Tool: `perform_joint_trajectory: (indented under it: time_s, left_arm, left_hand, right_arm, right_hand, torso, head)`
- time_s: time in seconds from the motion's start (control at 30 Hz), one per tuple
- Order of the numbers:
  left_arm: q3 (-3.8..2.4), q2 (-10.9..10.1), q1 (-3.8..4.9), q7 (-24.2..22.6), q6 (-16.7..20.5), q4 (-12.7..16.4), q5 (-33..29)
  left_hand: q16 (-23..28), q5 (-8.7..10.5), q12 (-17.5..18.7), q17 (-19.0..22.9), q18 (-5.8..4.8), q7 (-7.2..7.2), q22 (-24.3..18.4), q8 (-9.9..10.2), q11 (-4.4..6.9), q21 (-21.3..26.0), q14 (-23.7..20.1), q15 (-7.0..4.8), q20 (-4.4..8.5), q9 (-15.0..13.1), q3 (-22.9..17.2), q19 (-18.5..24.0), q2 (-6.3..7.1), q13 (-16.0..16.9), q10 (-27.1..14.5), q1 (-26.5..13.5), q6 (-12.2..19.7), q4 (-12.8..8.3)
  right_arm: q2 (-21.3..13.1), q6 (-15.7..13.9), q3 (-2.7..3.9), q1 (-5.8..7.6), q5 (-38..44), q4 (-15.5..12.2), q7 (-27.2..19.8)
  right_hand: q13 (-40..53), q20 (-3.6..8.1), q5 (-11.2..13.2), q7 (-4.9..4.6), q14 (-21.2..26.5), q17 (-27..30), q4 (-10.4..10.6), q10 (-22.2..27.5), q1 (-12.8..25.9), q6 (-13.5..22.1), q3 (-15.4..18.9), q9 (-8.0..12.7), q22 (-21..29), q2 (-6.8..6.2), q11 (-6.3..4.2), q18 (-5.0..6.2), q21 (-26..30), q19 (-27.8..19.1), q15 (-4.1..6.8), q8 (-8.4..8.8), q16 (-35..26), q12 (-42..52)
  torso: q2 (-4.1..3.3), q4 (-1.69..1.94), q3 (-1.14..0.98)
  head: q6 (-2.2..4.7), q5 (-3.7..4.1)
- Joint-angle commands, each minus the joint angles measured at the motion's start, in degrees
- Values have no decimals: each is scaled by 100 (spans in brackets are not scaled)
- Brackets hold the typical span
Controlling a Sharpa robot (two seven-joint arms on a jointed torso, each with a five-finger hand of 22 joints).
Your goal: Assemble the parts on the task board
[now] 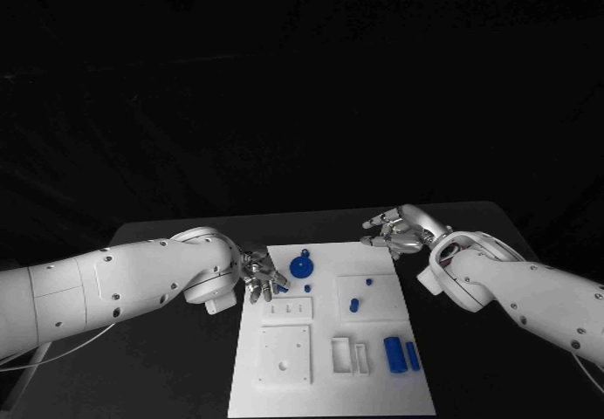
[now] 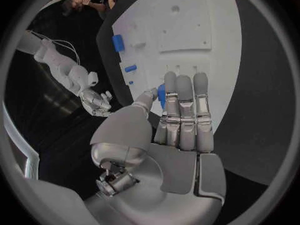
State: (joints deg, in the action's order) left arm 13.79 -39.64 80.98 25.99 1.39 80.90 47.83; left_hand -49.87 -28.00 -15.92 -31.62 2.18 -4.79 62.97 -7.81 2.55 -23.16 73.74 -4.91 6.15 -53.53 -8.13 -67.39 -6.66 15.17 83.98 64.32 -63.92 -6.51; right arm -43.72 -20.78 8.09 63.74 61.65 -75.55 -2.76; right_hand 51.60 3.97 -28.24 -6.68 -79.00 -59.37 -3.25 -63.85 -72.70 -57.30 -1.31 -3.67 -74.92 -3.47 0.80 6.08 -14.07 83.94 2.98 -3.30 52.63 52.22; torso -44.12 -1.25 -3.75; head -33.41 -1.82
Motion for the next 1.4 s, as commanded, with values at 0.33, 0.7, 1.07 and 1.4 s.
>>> perform_joint_trajectory:
  time_s: [0.33,0.7,1.07,1.4]
  left_arm:
    - [1,4,-265,542,767,159,861]
    - [1,96,-390,570,871,109,951]
    - [1,207,-444,577,891,83,940]
    - [1,269,-492,581,872,103,962]
  left_hand:
    - [-41,-532,-97,-158,-105,514,147,-37,73,77,163,-61,60,-188,-738,-208,115,130,199,-198,-574,-748]
    - [-13,-633,-135,-259,-117,527,513,60,87,383,217,-74,74,-219,-749,-352,95,187,218,-307,-663,-879]
    - [-22,-699,-203,-290,-125,538,666,58,101,503,255,-85,86,-196,-749,-432,105,213,226,-343,-682,-900]
    - [-51,-720,-265,-319,-133,543,837,42,111,620,278,-92,95,-159,-764,-491,111,237,228,-349,-690,-917]
  right_arm:
    - [-20,-205,3,-15,-191,-6,-149]
    - [-25,-209,3,-22,-193,-23,-133]
    - [-15,-196,3,-24,-192,-32,-101]
    - [-5,-170,3,-24,-191,-29,-83]
  right_hand:
    - [-17,27,-120,-1,12,9,-36,28,90,-60,-28,-7,-146,-22,-23,1,31,117,24,-28,-20,1]
    - [-19,28,-133,-1,12,8,-39,28,93,-66,-32,-8,-147,-23,-24,0,34,119,24,-29,-18,2]
    - [-23,29,-145,0,10,8,-46,26,100,-68,-41,-7,-152,-22,-25,-1,37,124,25,-28,-16,4]
    - [-29,28,-142,0,13,10,-61,30,111,-70,-51,-7,-154,-29,-25,-2,60,125,25,-28,-18,5]
  torso:
    - [-17,-14,5]
    - [-18,-12,3]
    - [-18,-10,6]
    - [-16,-8,9]
  head:
    - [-147,-51]
    - [-203,-36]
    - [-250,-11]
    - [-265,6]
